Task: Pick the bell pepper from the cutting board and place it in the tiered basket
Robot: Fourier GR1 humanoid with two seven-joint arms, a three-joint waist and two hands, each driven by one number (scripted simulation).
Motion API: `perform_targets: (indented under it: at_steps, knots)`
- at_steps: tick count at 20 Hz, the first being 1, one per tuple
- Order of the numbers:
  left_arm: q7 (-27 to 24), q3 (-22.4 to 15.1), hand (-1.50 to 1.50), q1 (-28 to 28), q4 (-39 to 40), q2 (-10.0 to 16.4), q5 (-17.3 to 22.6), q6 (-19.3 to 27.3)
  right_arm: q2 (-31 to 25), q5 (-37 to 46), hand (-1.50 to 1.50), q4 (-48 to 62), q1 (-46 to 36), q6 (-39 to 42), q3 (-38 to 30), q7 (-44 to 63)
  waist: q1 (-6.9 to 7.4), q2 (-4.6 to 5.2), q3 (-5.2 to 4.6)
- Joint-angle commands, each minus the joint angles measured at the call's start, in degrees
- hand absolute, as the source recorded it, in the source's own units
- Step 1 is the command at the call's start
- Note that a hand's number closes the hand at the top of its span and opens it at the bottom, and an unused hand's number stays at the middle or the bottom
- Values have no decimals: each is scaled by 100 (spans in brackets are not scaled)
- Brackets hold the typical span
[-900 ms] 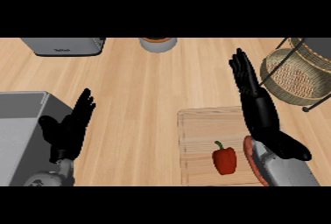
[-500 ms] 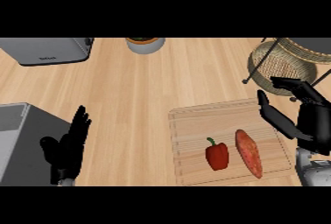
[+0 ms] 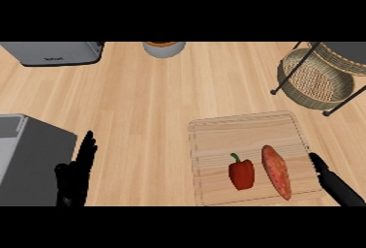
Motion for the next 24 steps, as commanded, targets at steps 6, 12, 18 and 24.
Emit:
perform_targets:
  at_steps: [6,12,18,24]
  knots:
    - [-92,-70,0,-43,104,102,-113,-145,-1106,1459,-150,-1104,2086,969,1231,2066,274,88,-63]
    - [-178,-137,0,-207,267,-10,-149,-168,-1785,2994,-150,-1686,2546,1678,1318,3753,427,175,-90]
    - [-71,-71,0,-374,335,27,-137,-216,-1750,4365,-150,-2404,2095,2450,1428,5620,501,145,-69]
    - [6,-89,0,-433,269,93,-126,-355,-1269,5409,-150,-1674,740,3292,2199,6943,551,108,-44]
